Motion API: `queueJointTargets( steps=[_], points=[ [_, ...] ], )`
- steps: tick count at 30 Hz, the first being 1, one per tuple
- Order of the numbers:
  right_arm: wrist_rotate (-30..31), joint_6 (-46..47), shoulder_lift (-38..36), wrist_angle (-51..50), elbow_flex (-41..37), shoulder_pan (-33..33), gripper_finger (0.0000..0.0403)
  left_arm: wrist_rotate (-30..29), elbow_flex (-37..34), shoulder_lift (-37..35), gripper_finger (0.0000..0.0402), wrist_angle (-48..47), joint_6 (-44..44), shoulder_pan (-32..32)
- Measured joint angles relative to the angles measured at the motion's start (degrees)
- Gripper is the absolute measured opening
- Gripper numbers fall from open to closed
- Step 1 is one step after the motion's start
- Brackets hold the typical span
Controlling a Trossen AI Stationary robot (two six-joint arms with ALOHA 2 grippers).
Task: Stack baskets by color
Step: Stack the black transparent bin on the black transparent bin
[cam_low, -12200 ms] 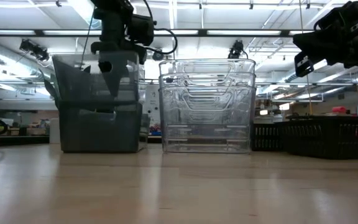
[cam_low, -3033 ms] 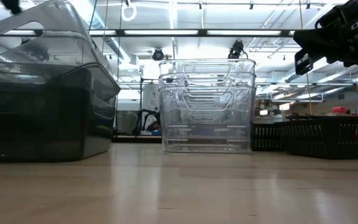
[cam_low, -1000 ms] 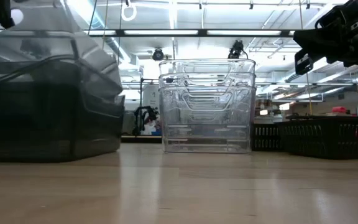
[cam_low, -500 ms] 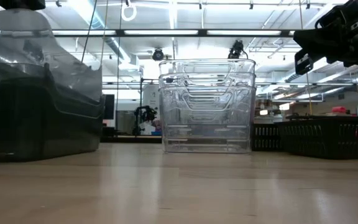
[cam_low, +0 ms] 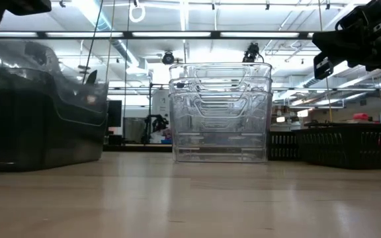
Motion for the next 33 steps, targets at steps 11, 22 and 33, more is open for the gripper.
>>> queueJointTargets(
  steps=[11, 22, 33],
  points=[
    [0.00, 0.01, -0.01, 0.00, -0.02, 0.00, 0.0014, -4.34, 0.00, -0.30, 0.0183, -0.38, 4.27, -0.12],
    [0.00, 0.02, 0.00, 0.00, -0.02, 0.00, 0.0014, -21.93, -6.10, -13.38, 0.0128, 14.48, 12.14, 0.08],
    [0.00, 0.02, -0.01, 0.00, -0.02, 0.00, 0.0014, -34.66, -19.54, -25.42, 0.0068, 3.10, -13.19, 5.59]
  ],
)
